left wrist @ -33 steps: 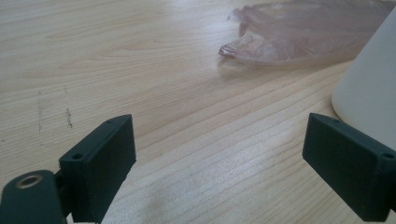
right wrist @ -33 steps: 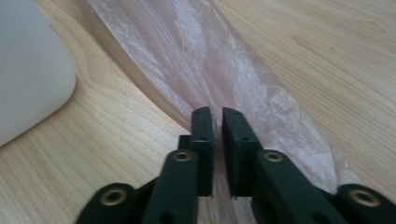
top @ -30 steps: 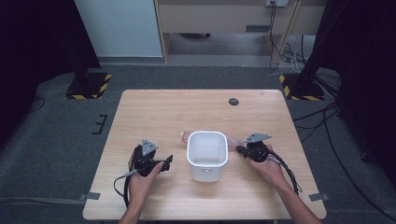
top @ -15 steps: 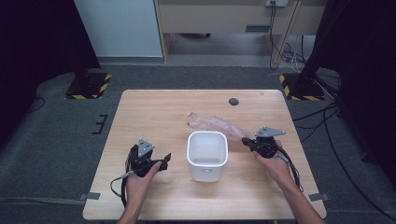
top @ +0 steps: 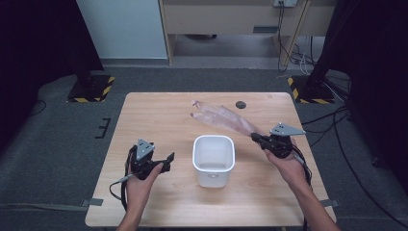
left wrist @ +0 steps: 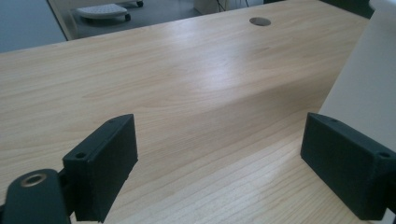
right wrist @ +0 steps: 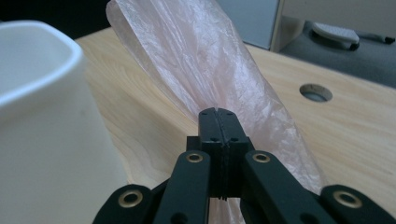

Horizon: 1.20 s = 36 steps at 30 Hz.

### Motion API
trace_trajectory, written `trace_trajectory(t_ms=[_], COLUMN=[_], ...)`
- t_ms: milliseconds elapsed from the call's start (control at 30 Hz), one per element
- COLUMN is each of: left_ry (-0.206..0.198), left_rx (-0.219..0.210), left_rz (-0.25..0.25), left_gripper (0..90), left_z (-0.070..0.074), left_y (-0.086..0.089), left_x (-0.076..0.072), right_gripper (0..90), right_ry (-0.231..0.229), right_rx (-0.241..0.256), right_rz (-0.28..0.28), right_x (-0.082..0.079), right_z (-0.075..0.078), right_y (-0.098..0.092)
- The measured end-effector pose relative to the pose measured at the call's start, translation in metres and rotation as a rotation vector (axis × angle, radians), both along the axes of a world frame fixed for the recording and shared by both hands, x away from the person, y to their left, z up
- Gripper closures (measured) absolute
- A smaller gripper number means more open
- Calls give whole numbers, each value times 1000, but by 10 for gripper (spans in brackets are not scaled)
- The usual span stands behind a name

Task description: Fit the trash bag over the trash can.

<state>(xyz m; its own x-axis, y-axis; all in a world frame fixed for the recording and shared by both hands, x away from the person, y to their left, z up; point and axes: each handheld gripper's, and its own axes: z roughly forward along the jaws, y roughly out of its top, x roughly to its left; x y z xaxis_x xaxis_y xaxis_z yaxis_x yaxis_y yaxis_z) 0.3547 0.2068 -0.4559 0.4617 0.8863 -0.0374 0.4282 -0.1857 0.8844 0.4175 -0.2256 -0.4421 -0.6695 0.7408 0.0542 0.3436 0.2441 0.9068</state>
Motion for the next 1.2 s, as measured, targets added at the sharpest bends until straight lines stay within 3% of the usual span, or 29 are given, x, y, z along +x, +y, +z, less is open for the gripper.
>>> trace_trajectory(t_ms=[500,600,900,1200], left_ry=[-73,-87,-76,-94], left_rx=[-43,-51,-81,-124], left_rz=[-51,-76,-119,-162], left_gripper=[95,94,88,83], left_z=[32,36,39,53], left_y=[-11,-13,-21,-26], left_x=[0,3,10,7], right_gripper=[900,900,900,900], right_ry=[-84,-93,-104,-110], right_rx=[56,53,38,13], right_rz=[109,128,160,198], right_x=[-28,-33,-39,-45], right_z=[38,41,42,44], right_y=[27,34,44,54])
